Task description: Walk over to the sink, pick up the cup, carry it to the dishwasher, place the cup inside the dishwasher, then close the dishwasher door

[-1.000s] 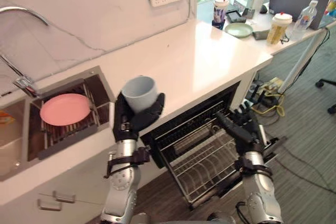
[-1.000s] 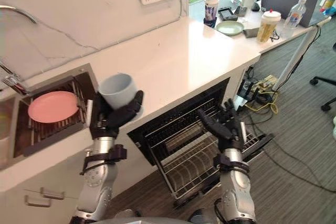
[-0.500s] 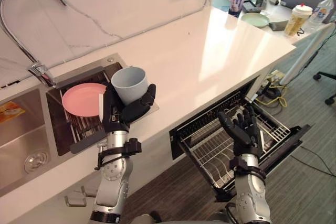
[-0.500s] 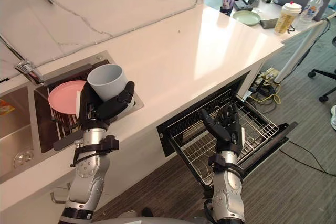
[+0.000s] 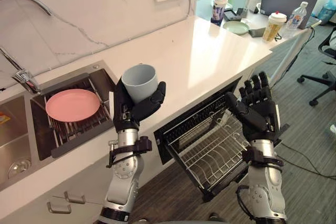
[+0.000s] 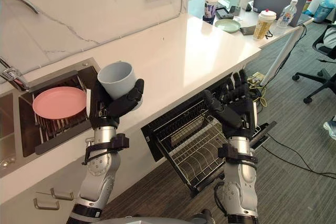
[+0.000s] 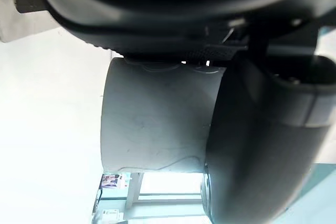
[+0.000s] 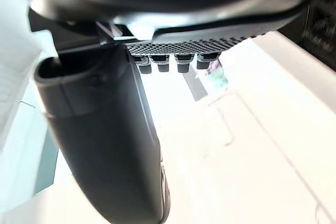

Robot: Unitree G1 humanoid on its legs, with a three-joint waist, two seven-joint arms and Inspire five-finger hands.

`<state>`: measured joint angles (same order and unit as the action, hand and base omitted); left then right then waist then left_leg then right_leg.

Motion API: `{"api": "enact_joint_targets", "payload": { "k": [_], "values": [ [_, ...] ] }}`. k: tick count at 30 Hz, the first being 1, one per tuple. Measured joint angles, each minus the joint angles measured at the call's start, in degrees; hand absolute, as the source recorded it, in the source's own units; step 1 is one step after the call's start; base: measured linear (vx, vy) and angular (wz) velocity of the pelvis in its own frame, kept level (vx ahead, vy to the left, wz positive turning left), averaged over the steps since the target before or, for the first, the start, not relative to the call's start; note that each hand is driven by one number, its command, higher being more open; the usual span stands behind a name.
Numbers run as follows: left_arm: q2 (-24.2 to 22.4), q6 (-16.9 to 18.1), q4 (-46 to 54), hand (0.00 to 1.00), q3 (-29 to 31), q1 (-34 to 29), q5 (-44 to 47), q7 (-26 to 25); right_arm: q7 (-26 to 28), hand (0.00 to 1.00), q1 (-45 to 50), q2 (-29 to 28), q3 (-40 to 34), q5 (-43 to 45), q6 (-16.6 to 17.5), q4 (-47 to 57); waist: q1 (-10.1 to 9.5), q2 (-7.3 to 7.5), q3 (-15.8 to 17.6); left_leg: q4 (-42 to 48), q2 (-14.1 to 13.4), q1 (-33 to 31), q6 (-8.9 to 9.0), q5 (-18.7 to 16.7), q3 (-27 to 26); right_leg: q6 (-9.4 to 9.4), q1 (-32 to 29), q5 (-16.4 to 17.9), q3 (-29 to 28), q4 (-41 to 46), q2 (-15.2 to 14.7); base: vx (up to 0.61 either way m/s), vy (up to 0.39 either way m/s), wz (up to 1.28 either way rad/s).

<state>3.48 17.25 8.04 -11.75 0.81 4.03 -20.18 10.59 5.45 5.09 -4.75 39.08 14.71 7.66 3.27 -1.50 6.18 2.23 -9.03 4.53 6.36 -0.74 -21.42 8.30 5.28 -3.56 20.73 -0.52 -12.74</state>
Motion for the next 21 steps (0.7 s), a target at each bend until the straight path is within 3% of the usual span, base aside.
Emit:
{"api": "enact_joint_targets", "payload": {
  "k": [6,11,21],
  "values": [
    [1.09,1.61,-8.56,0.00,-0.02,4.39,-6.59,-7.25,11.87,1.00,-1.56,2.19,2.42,8.72,-4.66,2.42,1.16,0.59,-0.43,-0.88,-0.15,1.40,0.14,0.43,-2.17,-0.32,-0.20,-0.93,-2.17,-0.96,0.56,-0.04,-0.006,-0.18],
    [2.07,3.51,-10.83,0.00,-2.27,7.43,-10.75,-8.42,14.88,1.00,-3.44,3.83,2.96,9.23,-7.54,4.44,2.15,0.87,-0.64,-0.99,-0.13,1.61,0.17,0.46,-2.55,-0.32,-0.36,-1.00,-2.65,-0.96,0.63,-0.01,0.000,-0.06],
    [3.20,3.94,-15.85,0.00,-7.19,13.70,-10.92,-7.23,18.45,1.00,-7.21,7.76,4.39,8.37,-12.39,4.44,2.79,0.87,-1.09,-1.87,-0.05,2.28,0.33,0.66,-2.98,-0.43,-1.32,-1.40,-4.64,-1.11,1.05,-0.01,-0.002,-0.10]
  ]
}}
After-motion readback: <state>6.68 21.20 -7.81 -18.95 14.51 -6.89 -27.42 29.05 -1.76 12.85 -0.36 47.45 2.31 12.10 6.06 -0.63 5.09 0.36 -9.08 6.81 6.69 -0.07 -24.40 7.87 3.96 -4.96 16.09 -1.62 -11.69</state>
